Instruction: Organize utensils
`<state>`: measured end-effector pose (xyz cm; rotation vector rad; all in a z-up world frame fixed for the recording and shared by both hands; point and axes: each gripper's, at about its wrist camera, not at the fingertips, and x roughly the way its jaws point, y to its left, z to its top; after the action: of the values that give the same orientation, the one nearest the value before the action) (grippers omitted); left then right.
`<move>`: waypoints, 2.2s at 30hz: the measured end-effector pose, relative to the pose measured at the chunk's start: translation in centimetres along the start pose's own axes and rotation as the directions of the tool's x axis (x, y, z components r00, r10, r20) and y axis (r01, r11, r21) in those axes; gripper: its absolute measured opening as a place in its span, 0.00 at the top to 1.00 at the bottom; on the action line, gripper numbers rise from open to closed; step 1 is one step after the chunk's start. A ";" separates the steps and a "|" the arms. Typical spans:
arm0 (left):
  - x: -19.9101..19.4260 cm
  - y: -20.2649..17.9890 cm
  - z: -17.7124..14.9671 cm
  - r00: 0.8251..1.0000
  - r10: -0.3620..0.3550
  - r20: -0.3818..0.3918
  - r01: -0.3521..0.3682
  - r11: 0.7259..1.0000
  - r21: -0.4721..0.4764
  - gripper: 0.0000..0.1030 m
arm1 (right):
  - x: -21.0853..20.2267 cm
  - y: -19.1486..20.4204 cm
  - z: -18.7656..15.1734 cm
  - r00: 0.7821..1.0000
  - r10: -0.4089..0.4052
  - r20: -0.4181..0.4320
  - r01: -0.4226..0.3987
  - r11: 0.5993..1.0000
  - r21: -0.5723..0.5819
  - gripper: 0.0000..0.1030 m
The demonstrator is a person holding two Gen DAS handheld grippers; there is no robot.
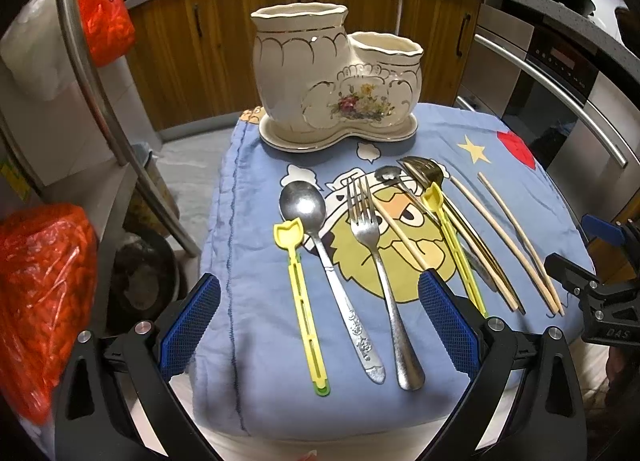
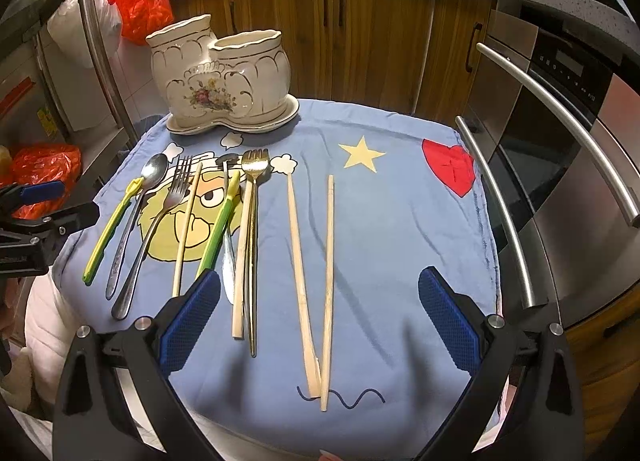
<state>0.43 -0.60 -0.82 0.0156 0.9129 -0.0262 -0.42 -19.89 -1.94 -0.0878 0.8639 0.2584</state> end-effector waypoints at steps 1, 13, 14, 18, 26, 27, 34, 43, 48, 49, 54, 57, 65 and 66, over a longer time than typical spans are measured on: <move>0.0 0.0 0.0 1.000 -0.001 0.000 0.001 1.000 -0.001 0.05 | 0.0 -0.1 0.1 1.000 0.000 0.000 0.000 1.000 0.000 0.05; -0.1 -0.1 0.3 1.000 -0.008 -0.006 0.008 1.000 -0.003 0.05 | -0.2 -0.2 0.2 1.000 -0.007 0.002 0.007 1.000 -0.003 0.05; -0.1 -0.1 0.3 1.000 -0.008 -0.007 0.008 1.000 -0.004 0.05 | -0.1 -0.2 0.2 1.000 -0.007 -0.001 0.007 1.000 -0.003 0.05; 0.0 -0.2 0.2 1.000 -0.011 -0.010 0.010 1.000 -0.005 0.05 | 0.0 -0.2 0.0 1.000 -0.008 -0.004 0.008 1.000 0.001 0.05; 0.1 0.0 0.0 1.000 -0.015 -0.014 0.015 1.000 -0.008 0.05 | 0.2 -0.2 -0.1 1.000 -0.010 -0.006 0.010 1.000 0.005 0.05; 0.2 0.1 0.0 1.000 -0.015 -0.014 0.015 1.000 -0.008 0.05 | 0.3 -0.2 -0.2 1.000 -0.009 -0.007 0.010 1.000 0.006 0.05; 0.3 0.1 -0.1 1.000 -0.015 -0.017 0.014 1.000 -0.007 0.05 | 0.5 -0.3 -0.3 1.000 -0.009 -0.011 0.009 1.000 0.009 0.05; 0.8 0.0 -0.3 1.000 -0.014 -0.024 0.014 1.000 -0.008 0.05 | 0.8 -0.3 -0.4 1.000 0.000 -0.017 0.000 1.000 0.014 0.05; 1.1 0.0 -0.2 0.999 -0.014 -0.031 0.014 1.000 -0.010 0.05 | 0.5 -0.4 -0.4 0.999 0.038 0.000 -0.038 0.999 0.026 0.05; 1.1 0.0 -0.2 0.999 -0.015 -0.031 0.015 1.000 -0.010 0.05 | 0.4 -0.5 -0.3 0.999 0.048 0.009 -0.048 0.998 0.029 0.05; 1.3 0.3 -0.2 0.999 -0.021 -0.034 0.021 1.000 -0.014 0.05 | 0.1 -1.8 0.5 0.992 0.109 0.064 -0.113 0.991 0.065 0.05; 1.2 0.9 0.0 0.999 -0.037 -0.022 0.036 0.999 -0.034 0.05 | 0.7 -2.4 1.0 0.995 0.075 0.066 -0.078 0.995 0.055 0.05; 2.0 4.1 0.3 0.999 -0.042 -0.028 0.039 0.996 -0.086 0.08 | 3.5 -4.0 2.1 0.999 0.037 -0.002 -0.037 0.998 0.057 0.21; 2.2 4.3 0.1 0.998 -0.039 -0.039 0.036 0.996 -0.078 0.08 | 3.9 -4.1 2.3 0.999 0.036 -0.014 -0.036 0.998 0.055 0.28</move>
<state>2.00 3.62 -2.45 -0.0729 0.9540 -0.0255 4.73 -22.68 -3.56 -0.0230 0.8880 0.2677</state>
